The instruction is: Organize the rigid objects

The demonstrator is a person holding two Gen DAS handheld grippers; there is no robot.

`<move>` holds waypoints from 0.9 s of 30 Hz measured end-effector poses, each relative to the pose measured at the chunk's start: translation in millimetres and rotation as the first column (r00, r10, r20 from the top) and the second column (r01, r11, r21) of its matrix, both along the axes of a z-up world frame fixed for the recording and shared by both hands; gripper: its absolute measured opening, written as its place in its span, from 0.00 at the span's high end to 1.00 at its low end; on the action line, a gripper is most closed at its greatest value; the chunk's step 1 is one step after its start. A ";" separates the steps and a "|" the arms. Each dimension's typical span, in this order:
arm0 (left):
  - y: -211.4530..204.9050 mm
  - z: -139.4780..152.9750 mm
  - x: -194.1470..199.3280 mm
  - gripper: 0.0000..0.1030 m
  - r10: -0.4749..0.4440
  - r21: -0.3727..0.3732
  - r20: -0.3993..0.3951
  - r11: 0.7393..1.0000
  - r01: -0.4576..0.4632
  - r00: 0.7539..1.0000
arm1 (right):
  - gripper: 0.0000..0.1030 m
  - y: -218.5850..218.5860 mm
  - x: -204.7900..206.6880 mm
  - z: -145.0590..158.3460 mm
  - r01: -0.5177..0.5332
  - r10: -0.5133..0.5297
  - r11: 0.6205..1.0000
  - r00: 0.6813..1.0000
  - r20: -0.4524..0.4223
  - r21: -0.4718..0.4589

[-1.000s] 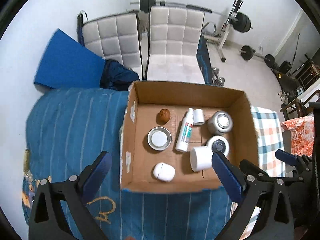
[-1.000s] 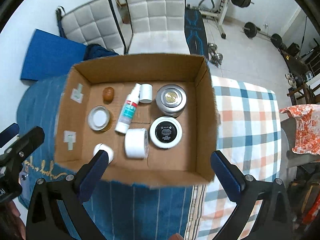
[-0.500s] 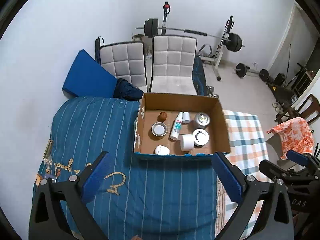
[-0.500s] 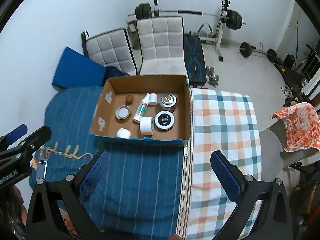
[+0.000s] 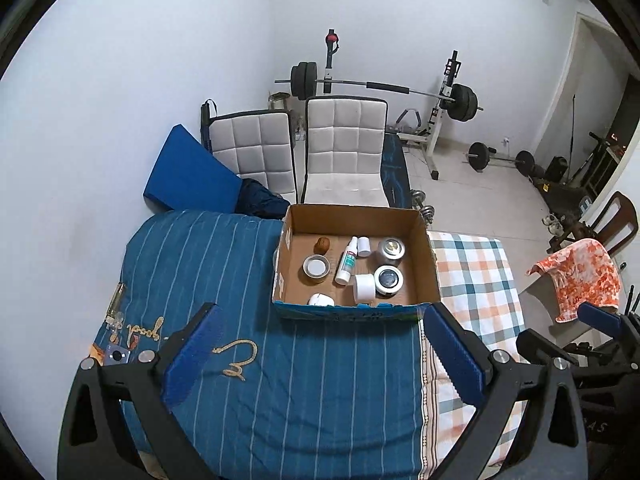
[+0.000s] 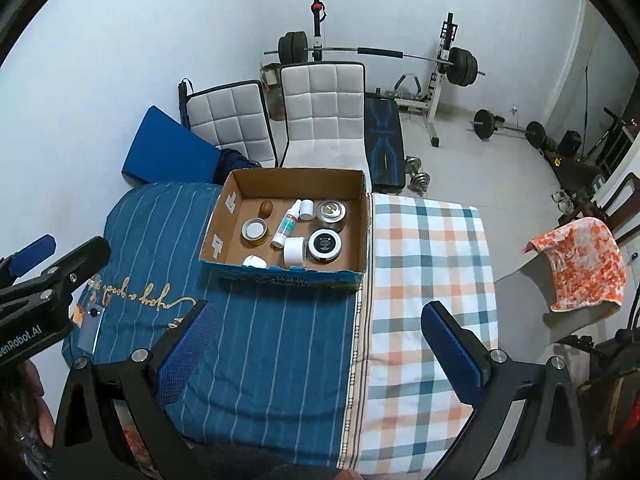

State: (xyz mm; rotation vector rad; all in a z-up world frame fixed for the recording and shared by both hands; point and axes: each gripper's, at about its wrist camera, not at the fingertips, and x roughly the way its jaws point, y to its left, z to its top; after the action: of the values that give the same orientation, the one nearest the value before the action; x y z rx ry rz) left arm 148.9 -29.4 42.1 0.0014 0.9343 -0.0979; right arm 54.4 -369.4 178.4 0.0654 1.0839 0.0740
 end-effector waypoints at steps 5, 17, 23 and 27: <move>-6.2 0.2 -0.5 0.00 -0.003 0.017 0.008 1.000 0.003 1.000 | 0.00 -4.3 5.6 -2.3 0.022 -0.022 1.000 1.000 0.005 -0.016; -14.6 -10.1 17.2 0.00 0.003 0.029 0.033 1.000 -0.004 0.999 | 0.00 -17.4 34.5 -17.9 0.074 -0.074 0.996 0.997 0.005 -0.040; -13.8 -14.9 26.3 0.00 0.013 0.027 0.029 1.000 -0.013 0.999 | 0.00 -20.6 39.9 -20.8 0.078 -0.078 0.996 0.997 0.010 -0.039; -13.5 -15.3 27.7 0.00 0.012 0.028 0.028 1.000 -0.012 1.000 | 0.00 -21.0 44.8 -21.0 0.077 -0.076 0.996 0.997 0.012 -0.037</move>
State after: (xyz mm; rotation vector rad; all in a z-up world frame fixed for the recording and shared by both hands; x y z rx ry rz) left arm 176.6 -42.8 26.8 0.0228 0.9082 -0.0736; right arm 99.1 -390.3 157.4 0.0728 1.0707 -0.0145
